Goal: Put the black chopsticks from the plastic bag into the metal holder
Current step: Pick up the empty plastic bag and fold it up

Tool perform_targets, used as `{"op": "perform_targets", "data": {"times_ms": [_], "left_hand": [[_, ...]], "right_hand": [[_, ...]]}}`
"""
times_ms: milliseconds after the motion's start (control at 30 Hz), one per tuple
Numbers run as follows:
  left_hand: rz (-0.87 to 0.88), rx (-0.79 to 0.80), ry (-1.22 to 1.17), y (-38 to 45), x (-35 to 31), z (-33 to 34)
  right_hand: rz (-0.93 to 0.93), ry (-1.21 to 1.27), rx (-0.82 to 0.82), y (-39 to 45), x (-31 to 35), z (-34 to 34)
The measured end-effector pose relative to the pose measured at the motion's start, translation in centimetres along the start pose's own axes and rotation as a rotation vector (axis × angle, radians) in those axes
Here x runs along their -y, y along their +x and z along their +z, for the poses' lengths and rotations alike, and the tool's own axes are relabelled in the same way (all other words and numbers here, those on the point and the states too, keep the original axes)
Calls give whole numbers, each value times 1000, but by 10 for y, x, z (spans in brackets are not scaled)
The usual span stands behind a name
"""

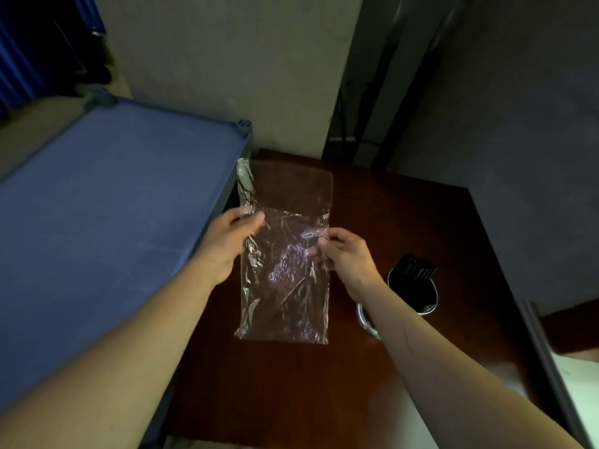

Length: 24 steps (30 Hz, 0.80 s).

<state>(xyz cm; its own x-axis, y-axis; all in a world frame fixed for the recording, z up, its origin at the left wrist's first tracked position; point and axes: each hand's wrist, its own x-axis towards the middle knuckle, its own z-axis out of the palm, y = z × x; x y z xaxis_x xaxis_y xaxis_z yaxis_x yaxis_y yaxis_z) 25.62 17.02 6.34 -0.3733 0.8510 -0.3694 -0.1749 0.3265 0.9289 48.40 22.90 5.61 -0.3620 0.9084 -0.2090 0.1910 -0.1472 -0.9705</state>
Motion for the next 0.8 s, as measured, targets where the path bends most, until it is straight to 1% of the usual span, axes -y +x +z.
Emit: {"op": "perform_targets", "data": {"times_ms": [100,200,333,467,633,733,800], "left_hand": [[131,47,-132,-2,-29,6],[186,51,-212,-4,-52,19],[239,82,-225,-9,-76,33],[281,148,-236,-13,-94,42],[304,252,-223,-21,-117,49],[343,285,-175,-25,-129,51],[374,311,-154,-27,-137,51]], "right_hand": [[-38,42,22,-8,19,-19],[-74,97,38,-14,38,-36],[-124,105,39,-21,57,-50],[-192,196,-14,-28,82,-57],[-327,99,-140,-29,114,-69],[-375,101,-151,-31,130,-77],[-387,157,-139,-32,139,-83]]}}
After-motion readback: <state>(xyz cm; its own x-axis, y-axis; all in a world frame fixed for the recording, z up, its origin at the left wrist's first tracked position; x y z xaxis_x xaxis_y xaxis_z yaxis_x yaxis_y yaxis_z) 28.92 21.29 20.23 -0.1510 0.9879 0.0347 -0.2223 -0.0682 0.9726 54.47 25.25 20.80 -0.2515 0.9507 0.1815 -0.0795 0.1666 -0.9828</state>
